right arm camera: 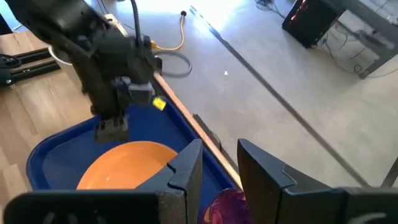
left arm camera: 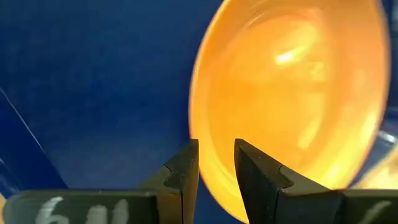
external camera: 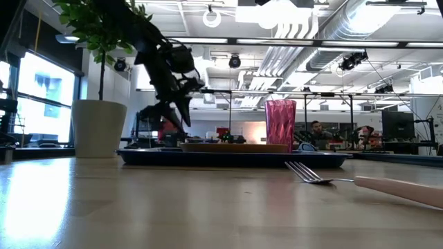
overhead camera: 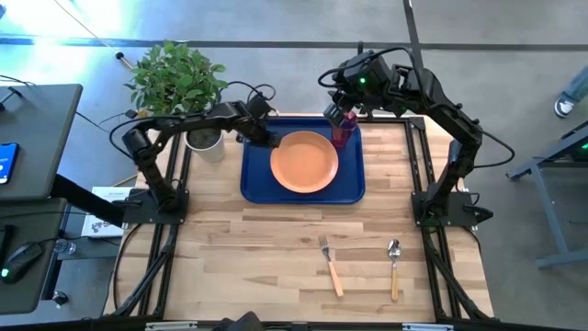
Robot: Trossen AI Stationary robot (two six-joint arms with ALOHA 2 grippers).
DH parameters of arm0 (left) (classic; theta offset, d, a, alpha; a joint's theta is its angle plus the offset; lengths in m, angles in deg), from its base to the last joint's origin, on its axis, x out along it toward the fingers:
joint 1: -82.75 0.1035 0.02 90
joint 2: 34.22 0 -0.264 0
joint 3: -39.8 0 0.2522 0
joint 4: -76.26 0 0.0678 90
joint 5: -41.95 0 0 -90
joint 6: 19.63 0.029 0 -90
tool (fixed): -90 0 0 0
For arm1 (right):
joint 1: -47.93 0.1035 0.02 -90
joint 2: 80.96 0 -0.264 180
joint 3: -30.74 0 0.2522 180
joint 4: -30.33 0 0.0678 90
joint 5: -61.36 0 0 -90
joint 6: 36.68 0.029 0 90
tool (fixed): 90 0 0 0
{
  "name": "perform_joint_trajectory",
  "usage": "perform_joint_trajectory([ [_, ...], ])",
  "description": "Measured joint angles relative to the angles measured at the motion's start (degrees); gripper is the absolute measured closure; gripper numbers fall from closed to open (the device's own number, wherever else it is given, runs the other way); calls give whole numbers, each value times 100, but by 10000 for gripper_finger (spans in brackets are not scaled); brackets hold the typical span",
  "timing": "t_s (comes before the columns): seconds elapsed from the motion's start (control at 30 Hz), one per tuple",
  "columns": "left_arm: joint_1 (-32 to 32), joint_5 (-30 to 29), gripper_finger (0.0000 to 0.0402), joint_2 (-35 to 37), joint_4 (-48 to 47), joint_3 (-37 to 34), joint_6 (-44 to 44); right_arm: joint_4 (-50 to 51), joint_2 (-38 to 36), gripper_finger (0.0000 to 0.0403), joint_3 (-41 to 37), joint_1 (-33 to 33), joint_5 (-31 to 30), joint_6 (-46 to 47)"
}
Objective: Pick and place plate/cup/fork/spoon on tray
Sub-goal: Put the fork on the tray to the left of the plate
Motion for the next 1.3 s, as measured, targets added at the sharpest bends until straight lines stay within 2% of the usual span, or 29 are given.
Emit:
perform_joint_trajectory([
  [0.17, -73, -1, 310, 460, -50, 0, 317, 593, 0, 308, 0, 13, 23, 653],
  [0.4, -380, 3, 311, 1195, -112, 2, 853, 1649, 2, 308, 0, 163, 595, 2232],
  [0.67, -723, 8, 311, 1904, -117, 2, 1518, 1622, 26, 308, -79, 813, 1276, 3595],
  [0.93, -985, 6, 311, 2308, -319, 2, 2075, 1621, 317, 308, -79, 1778, 1151, 5082],
  [1.3, -1282, 7, 311, 2372, -862, 2, 2565, 1621, 1167, 308, -83, 2905, 1097, 6401],
])
